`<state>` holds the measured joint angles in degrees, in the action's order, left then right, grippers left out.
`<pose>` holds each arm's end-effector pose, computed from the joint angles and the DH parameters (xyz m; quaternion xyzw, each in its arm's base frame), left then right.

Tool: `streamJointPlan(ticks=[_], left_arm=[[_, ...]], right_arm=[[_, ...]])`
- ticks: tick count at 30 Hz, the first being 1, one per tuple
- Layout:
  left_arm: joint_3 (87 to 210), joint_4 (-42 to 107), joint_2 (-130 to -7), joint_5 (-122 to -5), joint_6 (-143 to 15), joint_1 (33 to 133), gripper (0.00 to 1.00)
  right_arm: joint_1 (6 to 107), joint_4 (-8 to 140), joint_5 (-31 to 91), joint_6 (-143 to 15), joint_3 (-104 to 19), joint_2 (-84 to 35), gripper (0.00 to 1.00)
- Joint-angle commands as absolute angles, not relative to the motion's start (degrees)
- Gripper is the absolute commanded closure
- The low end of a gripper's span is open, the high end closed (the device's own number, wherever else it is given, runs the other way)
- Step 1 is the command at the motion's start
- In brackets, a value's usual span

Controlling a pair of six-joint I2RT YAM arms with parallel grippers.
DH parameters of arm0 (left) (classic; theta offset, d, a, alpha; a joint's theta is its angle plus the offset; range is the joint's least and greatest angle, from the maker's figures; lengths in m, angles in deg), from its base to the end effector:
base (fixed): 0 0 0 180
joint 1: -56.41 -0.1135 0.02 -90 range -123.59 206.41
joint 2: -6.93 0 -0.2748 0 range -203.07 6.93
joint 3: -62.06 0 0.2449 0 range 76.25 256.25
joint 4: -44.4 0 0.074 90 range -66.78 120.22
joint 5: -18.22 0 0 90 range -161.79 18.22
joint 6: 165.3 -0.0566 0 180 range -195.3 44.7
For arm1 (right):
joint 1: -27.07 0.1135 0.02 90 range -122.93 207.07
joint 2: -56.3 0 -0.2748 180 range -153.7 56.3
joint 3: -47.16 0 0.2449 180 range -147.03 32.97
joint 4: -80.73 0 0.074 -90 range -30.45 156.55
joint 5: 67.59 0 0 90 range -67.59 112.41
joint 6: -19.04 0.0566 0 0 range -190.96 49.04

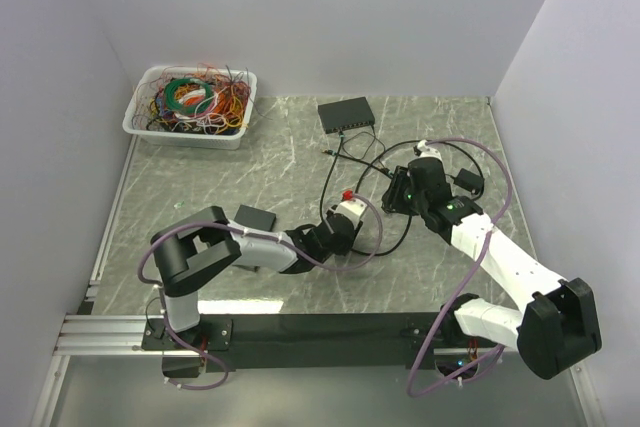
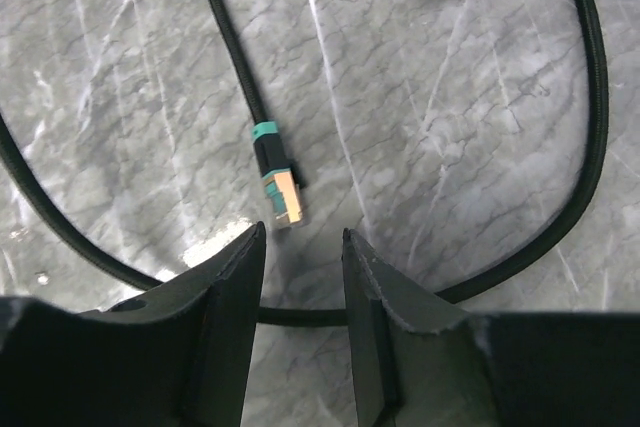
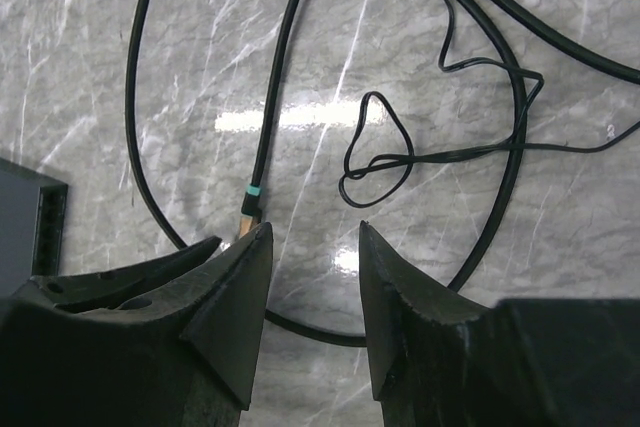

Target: Insert the plug into the switch port

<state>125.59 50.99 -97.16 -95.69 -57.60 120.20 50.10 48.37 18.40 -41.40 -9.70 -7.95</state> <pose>0.1872 -0.3283 0.1505 0.2486 0.8328 -0.1614 0.4675 0.2259 0.0917 0.2461 0.0664 0.9025 0.1596 0.3945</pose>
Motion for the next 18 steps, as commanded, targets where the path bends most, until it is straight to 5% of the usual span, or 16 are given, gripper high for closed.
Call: streamJointPlan(ticks=[1, 11, 18], left_arm=[[128.1, 53.0, -98.4, -94.7, -57.0, 120.3, 0.58], [130.2, 51.1, -100.5, -95.2, -57.0, 120.2, 0.73], [129.7, 51.3, -101.2, -95.3, -56.5, 120.1, 0.73]], right_arm=[[49.7, 50.8, 18.9, -42.2, -9.2, -7.2, 0.53], [49.0, 51.0, 19.4, -42.7, -8.9, -7.0, 0.54], [48.8, 51.3, 19.7, -42.7, -8.7, -6.9, 0.55]])
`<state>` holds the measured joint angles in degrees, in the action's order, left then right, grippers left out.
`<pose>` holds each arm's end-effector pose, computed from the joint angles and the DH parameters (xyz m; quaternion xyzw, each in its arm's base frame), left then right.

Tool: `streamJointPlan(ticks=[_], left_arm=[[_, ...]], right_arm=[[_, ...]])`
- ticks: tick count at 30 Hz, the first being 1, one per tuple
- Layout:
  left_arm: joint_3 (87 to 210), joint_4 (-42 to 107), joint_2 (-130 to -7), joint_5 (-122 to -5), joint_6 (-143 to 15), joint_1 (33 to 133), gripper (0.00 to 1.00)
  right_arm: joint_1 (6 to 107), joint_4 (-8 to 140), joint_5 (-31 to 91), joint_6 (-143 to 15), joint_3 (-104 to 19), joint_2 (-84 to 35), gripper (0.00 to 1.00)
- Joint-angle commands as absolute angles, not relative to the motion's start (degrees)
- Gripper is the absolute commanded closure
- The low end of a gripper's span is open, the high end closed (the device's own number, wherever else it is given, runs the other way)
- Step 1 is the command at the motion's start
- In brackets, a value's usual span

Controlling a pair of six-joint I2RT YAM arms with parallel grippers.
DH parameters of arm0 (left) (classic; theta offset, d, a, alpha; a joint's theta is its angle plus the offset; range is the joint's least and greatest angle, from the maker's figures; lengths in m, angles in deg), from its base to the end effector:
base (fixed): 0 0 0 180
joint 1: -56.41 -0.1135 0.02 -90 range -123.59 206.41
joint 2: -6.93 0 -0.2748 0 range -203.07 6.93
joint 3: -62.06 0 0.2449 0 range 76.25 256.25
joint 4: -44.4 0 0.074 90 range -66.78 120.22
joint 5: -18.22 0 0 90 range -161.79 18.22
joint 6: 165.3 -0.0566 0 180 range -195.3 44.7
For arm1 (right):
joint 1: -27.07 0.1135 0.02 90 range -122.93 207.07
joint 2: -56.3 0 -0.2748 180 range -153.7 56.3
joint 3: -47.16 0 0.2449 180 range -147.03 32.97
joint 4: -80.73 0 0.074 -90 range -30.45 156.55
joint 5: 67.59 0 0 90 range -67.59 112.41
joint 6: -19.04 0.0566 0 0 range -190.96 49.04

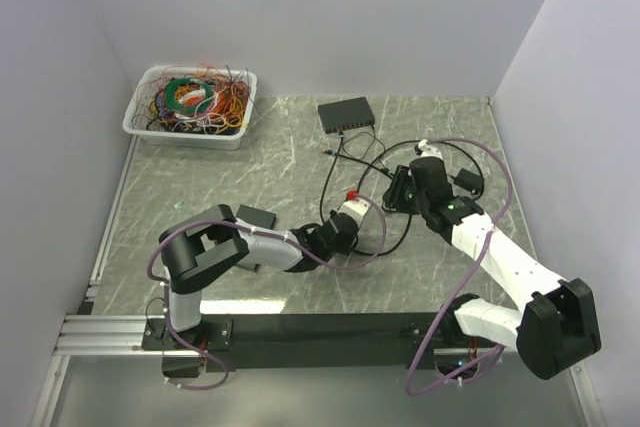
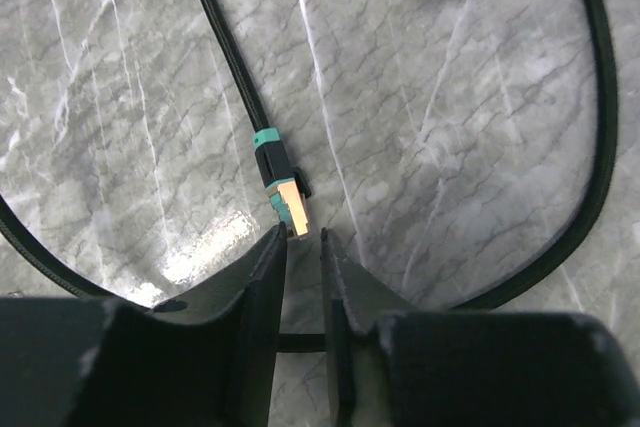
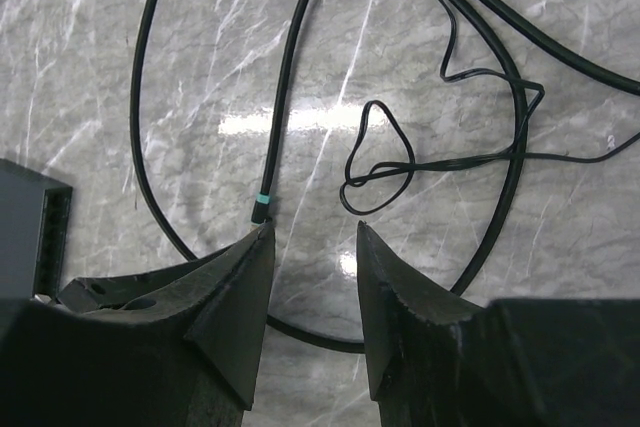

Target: Insert the plug into the switch port

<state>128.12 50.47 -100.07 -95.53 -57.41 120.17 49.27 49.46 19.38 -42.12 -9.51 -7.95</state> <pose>0.1922 -0.3384 0.1439 0.2504 0.8360 -0.1580 0.4619 0.2280 0.0898 0.2468 0.0636 0.8995 0.1644 0.3997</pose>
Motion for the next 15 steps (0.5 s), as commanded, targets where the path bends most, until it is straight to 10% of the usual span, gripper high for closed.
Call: streamJointPlan(ticks=[1, 9, 15], left_arm=[[129.8, 51.3, -101.3, -95.3, -56.5, 120.1, 0.72], [131.4, 51.1, -103.7, -94.7, -56.1, 120.0, 0.66], [130.8, 50.8, -103.0, -95.7, -56.1, 120.0, 0.96]], right_arm=[[48.7, 51.3, 19.7, -42.7, -8.6, -6.9, 0.55], [48.6, 51.3, 19.8, -42.9, -8.2, -6.8, 0.55], [48.5, 51.4, 19.9, -43.0, -8.6, -7.0, 0.55]])
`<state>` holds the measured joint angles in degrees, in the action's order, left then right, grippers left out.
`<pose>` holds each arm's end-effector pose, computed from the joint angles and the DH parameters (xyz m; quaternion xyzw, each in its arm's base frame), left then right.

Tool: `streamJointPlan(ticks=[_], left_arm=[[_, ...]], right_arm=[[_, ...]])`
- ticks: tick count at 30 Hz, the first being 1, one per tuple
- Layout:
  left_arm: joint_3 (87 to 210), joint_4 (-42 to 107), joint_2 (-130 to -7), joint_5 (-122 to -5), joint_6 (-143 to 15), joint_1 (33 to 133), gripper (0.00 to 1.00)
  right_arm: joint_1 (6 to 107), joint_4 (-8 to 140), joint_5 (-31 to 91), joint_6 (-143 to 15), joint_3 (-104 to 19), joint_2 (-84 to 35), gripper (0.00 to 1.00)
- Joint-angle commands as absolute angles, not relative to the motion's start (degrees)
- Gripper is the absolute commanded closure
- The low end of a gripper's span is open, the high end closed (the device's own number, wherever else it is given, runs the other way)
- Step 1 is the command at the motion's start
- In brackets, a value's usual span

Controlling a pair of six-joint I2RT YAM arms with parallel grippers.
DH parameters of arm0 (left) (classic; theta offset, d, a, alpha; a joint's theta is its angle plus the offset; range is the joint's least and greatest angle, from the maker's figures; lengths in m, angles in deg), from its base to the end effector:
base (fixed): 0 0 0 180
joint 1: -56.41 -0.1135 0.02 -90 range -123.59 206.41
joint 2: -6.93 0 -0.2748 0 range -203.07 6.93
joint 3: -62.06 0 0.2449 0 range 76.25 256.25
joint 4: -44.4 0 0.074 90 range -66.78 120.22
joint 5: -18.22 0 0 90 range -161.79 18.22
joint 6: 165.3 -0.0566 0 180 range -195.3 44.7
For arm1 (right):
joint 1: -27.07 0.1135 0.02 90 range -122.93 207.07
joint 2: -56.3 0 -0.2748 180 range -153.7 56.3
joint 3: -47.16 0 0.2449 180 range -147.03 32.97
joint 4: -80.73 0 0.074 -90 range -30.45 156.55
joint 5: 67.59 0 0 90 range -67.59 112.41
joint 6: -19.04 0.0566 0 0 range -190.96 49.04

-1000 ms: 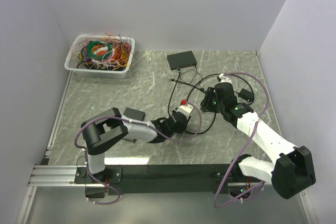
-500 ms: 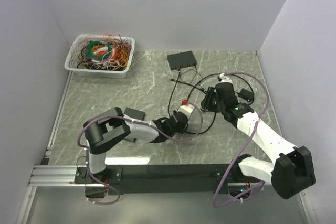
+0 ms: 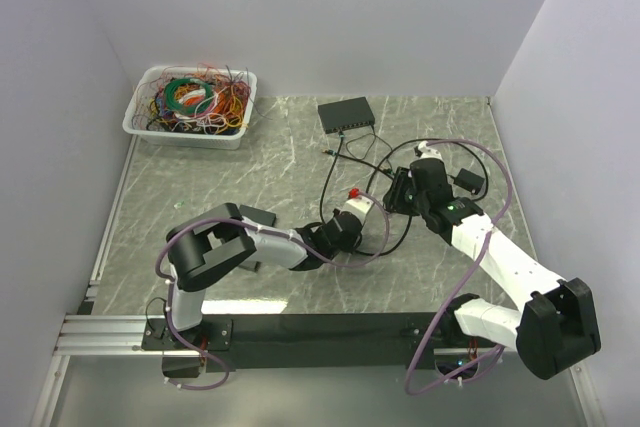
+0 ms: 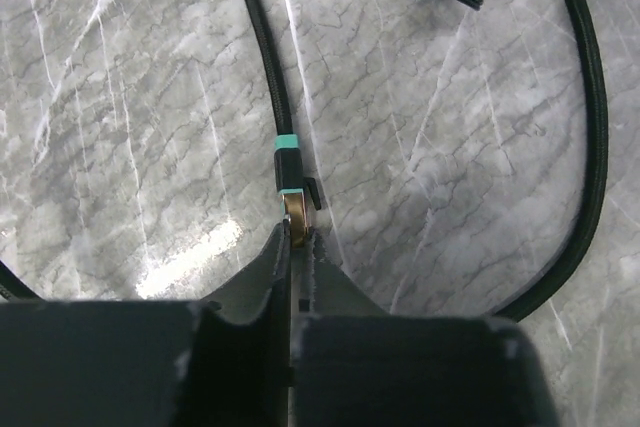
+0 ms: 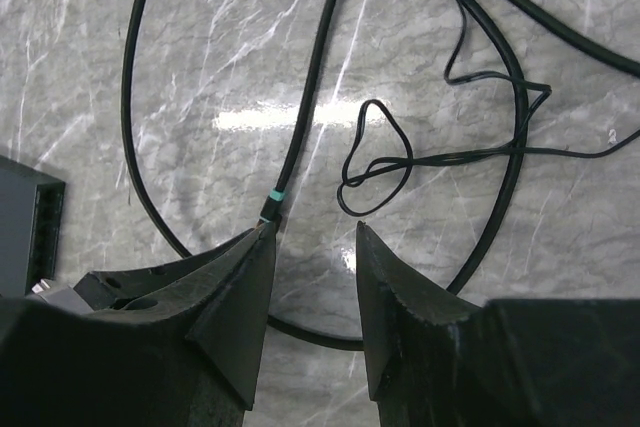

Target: Insert the plug into the switch port

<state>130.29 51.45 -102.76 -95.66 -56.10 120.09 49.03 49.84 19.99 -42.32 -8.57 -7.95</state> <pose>0.1978 -0.3483 0.1390 0.2383 0.8376 -0.1647 0.4631 0.2269 0.0889 0.2418 0.0617 0.9019 0.1653 0.3944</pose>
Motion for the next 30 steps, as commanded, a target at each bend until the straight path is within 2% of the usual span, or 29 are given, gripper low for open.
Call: streamJointPlan(ticks=[1, 7, 11, 14, 15, 18, 22, 26, 30], left_arm=[[130.5, 51.0, -102.8, -95.8, -56.1, 120.0, 0.99], [127.4, 51.8, -98.5, -94.5, -56.0, 119.7, 0.99], [124.9, 50.8, -91.7, -85.1, -53.9, 115.7, 0.99], [122.2, 49.6, -84.3, -76.5, -52.1, 111.1, 0.99], [121.7, 48.5, -82.4, -74.4, -51.6, 109.8, 0.99], [121.3, 45.4, -76.1, -65.0, -49.6, 104.8, 0.99], [122.4, 39.6, -70.3, -53.2, -46.5, 99.0, 0.99], [121.3, 37.1, -65.0, -41.6, -43.0, 94.6, 0.99], [119.4, 35.3, -58.3, -36.3, -38.7, 91.5, 0.99]], right_arm=[[48.4, 51.5, 19.9, -43.0, -8.5, -7.0, 0.55], [48.4, 52.4, 20.7, -43.5, -8.2, -6.2, 0.56], [48.9, 52.6, 23.2, -45.6, -8.0, -1.2, 0.56], [50.7, 53.4, 23.2, -46.8, -7.4, 3.8, 0.47], [51.5, 54.1, 23.0, -47.2, -7.1, 5.2, 0.38], [54.9, 57.6, 24.9, -49.0, -5.8, 9.2, 0.25], [60.2, 63.3, 30.1, -53.0, -4.0, 14.1, 0.22], [64.7, 66.5, 29.5, -55.8, -2.0, 18.5, 0.21], [65.4, 69.6, 31.8, -58.7, -1.5, 20.7, 0.22]])
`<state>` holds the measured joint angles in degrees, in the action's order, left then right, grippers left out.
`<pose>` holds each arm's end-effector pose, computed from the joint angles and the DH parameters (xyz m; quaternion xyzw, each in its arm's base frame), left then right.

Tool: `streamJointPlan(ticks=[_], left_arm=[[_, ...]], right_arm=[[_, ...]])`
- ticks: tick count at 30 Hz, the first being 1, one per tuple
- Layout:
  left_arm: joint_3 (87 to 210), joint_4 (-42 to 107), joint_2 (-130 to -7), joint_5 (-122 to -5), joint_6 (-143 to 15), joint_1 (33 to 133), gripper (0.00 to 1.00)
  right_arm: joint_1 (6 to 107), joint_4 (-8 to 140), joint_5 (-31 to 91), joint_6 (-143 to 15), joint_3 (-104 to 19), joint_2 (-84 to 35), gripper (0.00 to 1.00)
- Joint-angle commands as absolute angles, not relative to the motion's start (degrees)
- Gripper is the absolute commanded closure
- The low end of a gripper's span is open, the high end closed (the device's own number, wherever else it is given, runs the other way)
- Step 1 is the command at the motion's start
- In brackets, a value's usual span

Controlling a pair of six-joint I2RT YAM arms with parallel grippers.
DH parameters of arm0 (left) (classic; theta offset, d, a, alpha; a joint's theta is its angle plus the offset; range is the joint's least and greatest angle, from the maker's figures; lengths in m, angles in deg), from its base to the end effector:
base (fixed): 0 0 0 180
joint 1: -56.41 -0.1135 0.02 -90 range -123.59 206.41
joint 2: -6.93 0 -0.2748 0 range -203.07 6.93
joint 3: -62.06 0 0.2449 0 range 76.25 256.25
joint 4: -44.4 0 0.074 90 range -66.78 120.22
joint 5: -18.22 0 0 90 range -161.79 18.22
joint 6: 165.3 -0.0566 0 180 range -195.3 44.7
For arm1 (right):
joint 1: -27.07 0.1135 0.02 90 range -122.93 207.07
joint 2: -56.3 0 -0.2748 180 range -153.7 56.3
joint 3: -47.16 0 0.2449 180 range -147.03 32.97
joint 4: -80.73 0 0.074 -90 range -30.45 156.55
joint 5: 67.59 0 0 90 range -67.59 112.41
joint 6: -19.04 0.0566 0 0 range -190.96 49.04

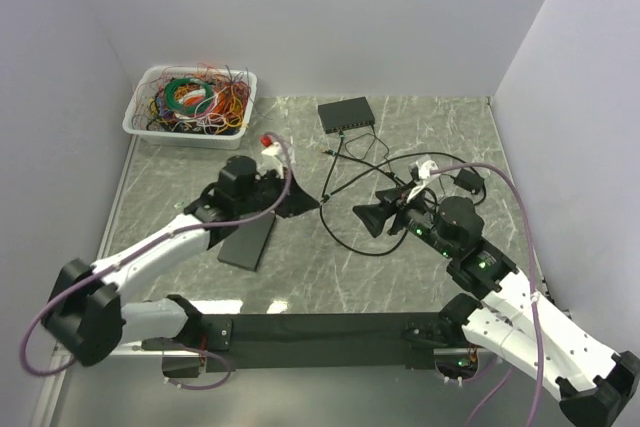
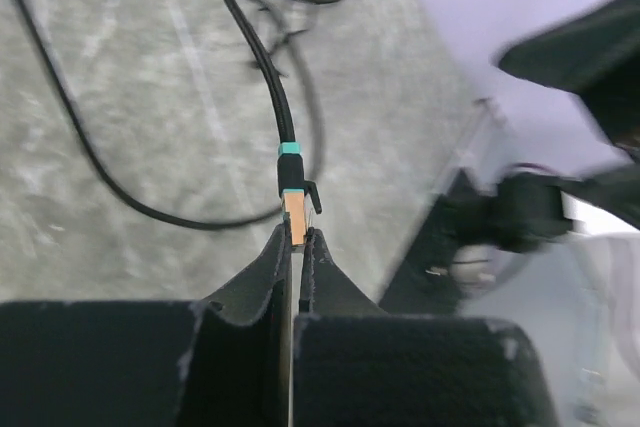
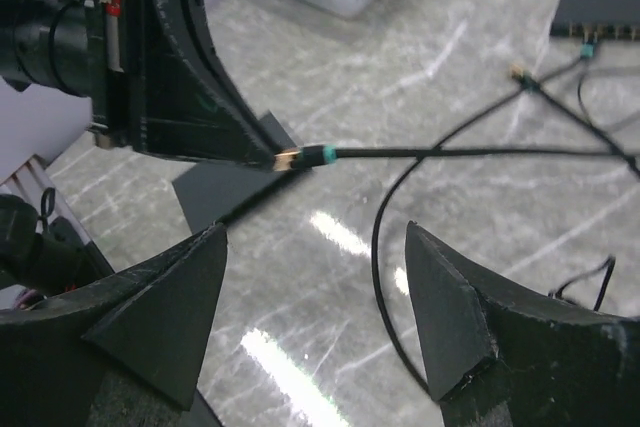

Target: Insert the plug into the switch port

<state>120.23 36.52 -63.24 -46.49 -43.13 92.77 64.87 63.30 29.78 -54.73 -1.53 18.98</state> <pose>0.2144 -0.1879 0.2785 0.1549 0.7936 -0.4637 0.3623 0.1306 0.1105 0.3146 -0.1811 0.7208 0.3457 0.5728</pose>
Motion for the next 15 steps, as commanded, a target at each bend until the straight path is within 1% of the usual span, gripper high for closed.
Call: streamJointPlan(ticks=[1, 3, 6, 7, 11, 15], left_arm=[[118.1, 35.8, -55.2, -35.1, -36.2, 90.4, 0.99], [116.9, 36.5, -52.4, -32.7, -33.1, 89.5, 1.00], [116.6, 33.7, -48.4, -30.9, -29.5, 87.8, 0.99], [116.3, 33.1, -46.9, -29.3, -28.3, 87.2, 0.99], [116.2, 27.8, -44.0, -26.8, -27.0, 86.2, 0.99], [113.4, 28.1, -41.6, -21.3, -22.8, 83.7, 0.99]], right_arm=[[65.4, 70.8, 32.2, -59.6, -1.5, 21.2, 0.22], [65.5, 72.1, 35.2, -61.0, -1.4, 21.5, 0.22], [65.7, 75.0, 38.6, -62.8, -1.0, 21.6, 0.21], [65.7, 76.2, 42.7, -63.9, -1.2, 20.9, 0.21], [65.9, 75.2, 52.7, -66.2, -4.4, 16.6, 0.20], [70.2, 73.6, 54.1, -69.6, -6.6, 14.0, 0.20]])
